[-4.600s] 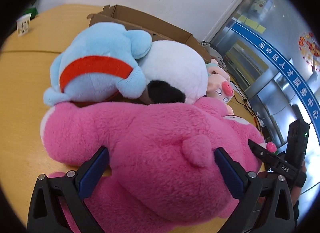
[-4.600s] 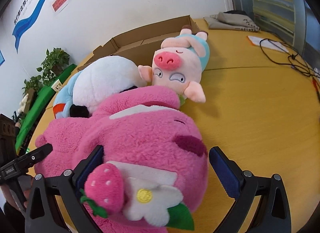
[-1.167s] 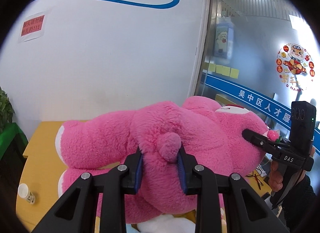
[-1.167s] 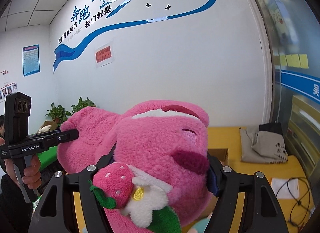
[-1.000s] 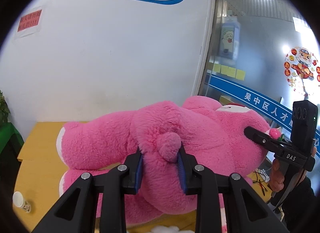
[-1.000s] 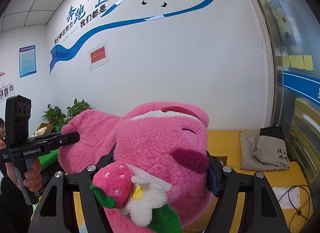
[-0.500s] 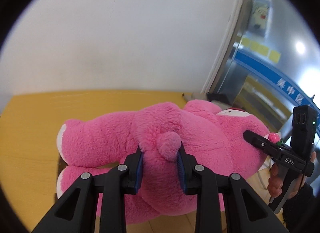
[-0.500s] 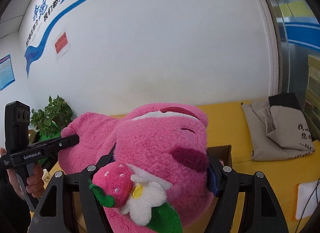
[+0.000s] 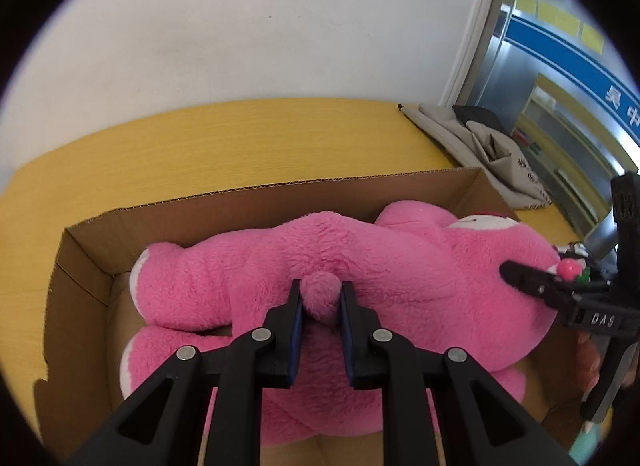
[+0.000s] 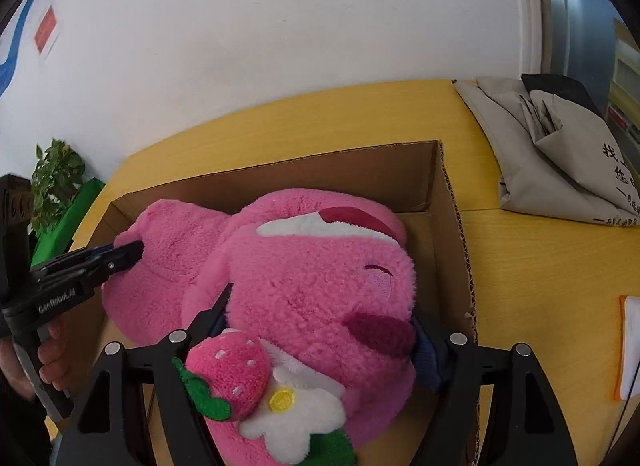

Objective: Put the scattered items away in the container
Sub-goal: 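Lower the pink bear into the box and open both grippers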

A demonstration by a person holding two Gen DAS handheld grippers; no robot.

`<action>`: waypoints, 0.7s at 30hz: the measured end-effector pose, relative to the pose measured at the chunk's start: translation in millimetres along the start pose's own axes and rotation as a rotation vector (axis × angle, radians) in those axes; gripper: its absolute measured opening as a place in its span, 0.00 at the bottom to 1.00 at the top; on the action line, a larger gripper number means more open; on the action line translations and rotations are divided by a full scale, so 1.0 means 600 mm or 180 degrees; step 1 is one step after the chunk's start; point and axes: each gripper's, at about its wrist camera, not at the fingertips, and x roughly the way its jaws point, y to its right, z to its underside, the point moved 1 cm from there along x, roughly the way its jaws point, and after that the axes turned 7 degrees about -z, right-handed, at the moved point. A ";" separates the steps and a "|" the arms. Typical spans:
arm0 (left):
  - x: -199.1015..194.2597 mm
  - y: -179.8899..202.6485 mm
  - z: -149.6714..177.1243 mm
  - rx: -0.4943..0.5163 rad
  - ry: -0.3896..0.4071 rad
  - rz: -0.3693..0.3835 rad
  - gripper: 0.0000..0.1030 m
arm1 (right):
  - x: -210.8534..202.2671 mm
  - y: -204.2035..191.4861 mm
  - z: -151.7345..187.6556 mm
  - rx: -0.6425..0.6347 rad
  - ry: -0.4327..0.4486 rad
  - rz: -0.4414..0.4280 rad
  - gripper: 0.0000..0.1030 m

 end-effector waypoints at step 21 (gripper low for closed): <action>-0.182 -0.124 0.301 -0.0106 -0.1057 -0.0478 0.21 | -0.102 -0.147 0.233 -0.0354 -0.1361 -0.0034 0.99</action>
